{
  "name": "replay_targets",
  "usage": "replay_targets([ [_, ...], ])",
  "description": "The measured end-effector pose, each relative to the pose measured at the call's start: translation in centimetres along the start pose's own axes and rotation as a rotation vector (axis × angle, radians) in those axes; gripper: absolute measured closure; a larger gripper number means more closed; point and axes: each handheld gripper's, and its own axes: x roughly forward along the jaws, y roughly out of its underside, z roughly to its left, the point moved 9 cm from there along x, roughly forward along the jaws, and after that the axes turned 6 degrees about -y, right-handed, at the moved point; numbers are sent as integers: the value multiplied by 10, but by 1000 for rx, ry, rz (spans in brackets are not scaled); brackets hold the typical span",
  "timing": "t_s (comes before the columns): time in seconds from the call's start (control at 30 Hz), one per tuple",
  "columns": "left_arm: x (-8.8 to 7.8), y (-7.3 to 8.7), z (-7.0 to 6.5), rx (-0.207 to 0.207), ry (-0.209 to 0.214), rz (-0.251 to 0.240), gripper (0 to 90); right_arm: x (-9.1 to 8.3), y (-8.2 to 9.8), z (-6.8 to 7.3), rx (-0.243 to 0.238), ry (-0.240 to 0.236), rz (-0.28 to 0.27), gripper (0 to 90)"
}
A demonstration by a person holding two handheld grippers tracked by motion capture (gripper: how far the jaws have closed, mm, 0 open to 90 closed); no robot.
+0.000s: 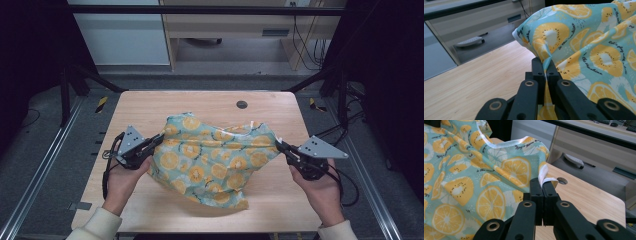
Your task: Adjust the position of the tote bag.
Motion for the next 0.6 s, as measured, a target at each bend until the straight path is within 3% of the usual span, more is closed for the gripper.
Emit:
replay_targets([
  [0.1, -7, 4, -1, 20, -10, -22, 900, -3, 4, 4, 15, -17, -11, 894],
  [0.23, -18, 13, -7, -14, 6, -38, 900, -8, 13, 14, 74, -55, -41, 894],
  [0.43, -28, 31, -11, -13, 15, -33, 900, -9, 28, 27, 75, -76, -24, 894],
  [0.6, -31, 35, -7, -25, 6, -34, 900, -1, 31, 30, 66, -80, -9, 894],
])
